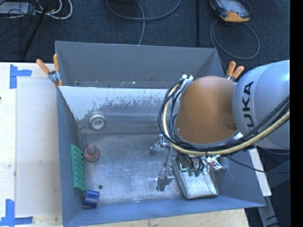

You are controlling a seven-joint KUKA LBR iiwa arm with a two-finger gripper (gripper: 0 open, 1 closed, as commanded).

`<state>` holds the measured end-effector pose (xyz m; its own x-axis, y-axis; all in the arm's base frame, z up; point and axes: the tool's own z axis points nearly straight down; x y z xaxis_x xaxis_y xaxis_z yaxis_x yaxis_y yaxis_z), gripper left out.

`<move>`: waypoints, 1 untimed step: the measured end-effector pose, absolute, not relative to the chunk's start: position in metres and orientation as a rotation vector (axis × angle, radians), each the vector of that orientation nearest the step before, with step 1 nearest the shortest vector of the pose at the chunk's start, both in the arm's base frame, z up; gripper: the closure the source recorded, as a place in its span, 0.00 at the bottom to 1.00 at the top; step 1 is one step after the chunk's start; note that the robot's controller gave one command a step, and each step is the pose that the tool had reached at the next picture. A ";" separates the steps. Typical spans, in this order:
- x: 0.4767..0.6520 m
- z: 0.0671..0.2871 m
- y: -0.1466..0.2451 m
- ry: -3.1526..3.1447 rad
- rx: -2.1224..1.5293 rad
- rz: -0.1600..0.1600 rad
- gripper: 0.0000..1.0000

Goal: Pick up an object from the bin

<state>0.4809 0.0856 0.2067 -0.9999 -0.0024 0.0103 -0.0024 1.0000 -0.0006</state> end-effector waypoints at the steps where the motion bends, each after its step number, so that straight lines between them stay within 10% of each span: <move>1: 0.497 0.157 0.011 -3.133 0.094 0.005 0.00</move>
Offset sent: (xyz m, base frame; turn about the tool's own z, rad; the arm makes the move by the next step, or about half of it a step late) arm 0.0169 -0.0697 -0.0463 -0.0642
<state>0.4971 0.0112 0.1567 -0.9982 -0.0600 0.0072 -0.0601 0.9982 -0.0031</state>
